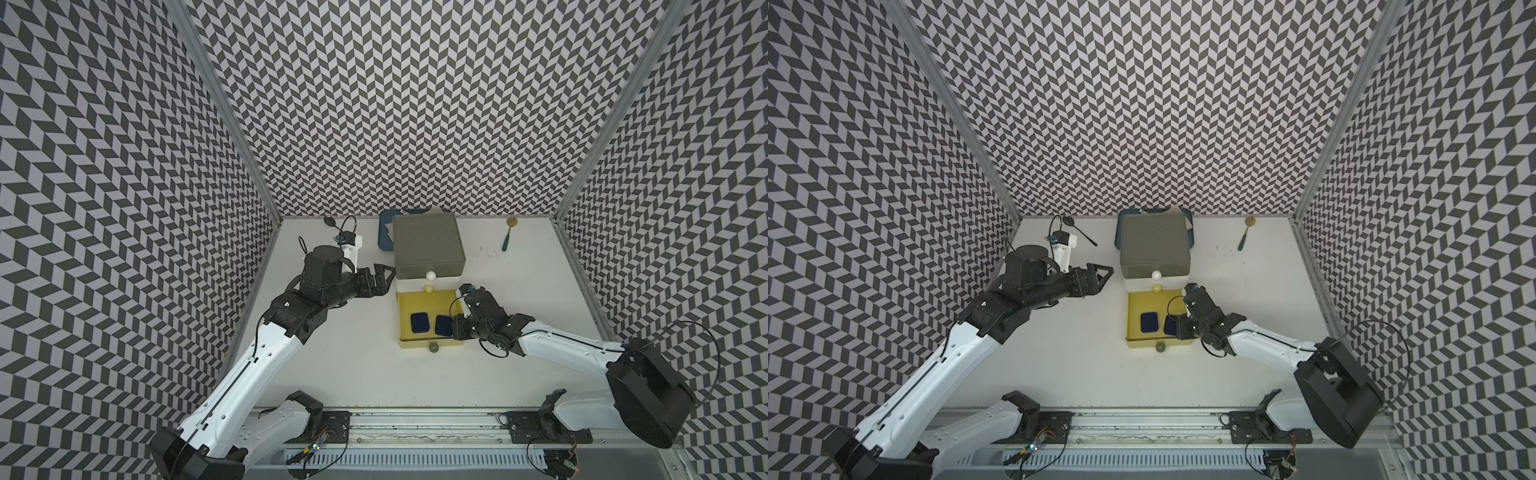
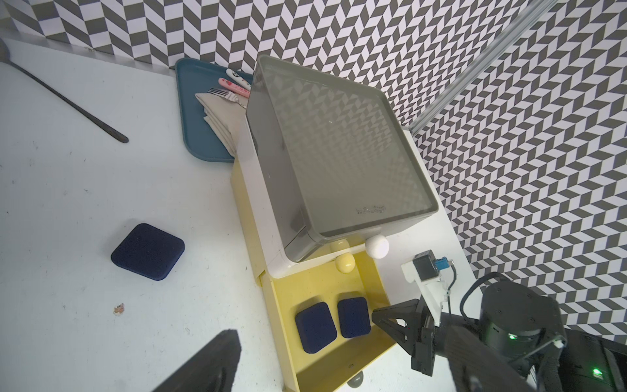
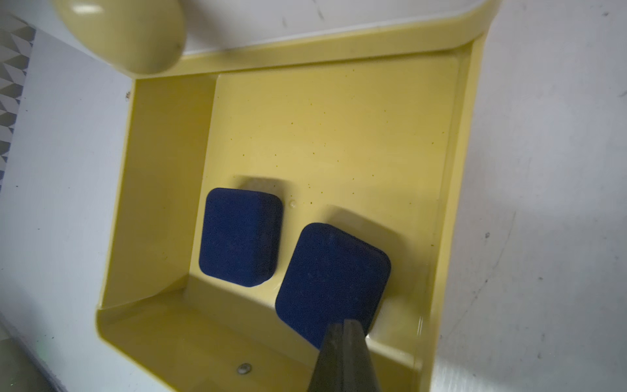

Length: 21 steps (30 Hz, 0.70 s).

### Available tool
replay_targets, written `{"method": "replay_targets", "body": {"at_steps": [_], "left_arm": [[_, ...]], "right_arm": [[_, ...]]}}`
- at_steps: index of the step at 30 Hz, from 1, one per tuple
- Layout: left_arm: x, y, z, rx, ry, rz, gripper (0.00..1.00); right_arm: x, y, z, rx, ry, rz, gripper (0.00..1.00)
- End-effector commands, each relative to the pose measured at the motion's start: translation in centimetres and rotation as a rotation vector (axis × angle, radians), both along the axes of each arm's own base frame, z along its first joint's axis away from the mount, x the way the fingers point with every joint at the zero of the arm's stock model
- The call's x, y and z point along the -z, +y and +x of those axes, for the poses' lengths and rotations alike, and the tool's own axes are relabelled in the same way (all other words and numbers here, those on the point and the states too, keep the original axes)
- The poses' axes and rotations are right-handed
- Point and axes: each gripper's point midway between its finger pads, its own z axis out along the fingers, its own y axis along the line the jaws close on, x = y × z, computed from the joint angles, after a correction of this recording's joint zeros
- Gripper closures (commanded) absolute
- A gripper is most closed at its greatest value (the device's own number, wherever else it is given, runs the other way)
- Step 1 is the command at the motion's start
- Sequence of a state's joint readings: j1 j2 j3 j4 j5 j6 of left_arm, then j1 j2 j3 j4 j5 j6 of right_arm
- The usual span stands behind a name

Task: Place the brooch boxes into the drawer by color
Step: Adjust the brooch box in the drawer.

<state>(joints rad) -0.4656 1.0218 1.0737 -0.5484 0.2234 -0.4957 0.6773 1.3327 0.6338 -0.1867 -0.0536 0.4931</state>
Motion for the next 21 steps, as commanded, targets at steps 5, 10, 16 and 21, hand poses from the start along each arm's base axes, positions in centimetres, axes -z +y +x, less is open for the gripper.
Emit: {"method": "replay_targets", "body": {"at_steps": [5, 10, 16, 21], "left_arm": [[1.9, 1.5, 1.2, -0.093, 0.046, 0.04, 0.0], [3.3, 4.7, 2.7, -0.213, 0.091, 0.044, 0.0], [3.4, 10.0, 4.1, -0.345, 0.12, 0.064, 0.02], [6.6, 12.2, 5.7, -0.391, 0.196, 0.095, 0.03]], "right_arm": [[-10.2, 1.0, 2.0, 0.018, -0.211, 0.149, 0.84], [-16.5, 0.7, 2.1, 0.033, -0.352, 0.251, 0.42], [-20.2, -1.1, 1.1, 0.063, -0.46, 0.289, 0.25], [-21.2, -2.2, 0.6, 0.089, -0.489, 0.288, 0.19]]}}
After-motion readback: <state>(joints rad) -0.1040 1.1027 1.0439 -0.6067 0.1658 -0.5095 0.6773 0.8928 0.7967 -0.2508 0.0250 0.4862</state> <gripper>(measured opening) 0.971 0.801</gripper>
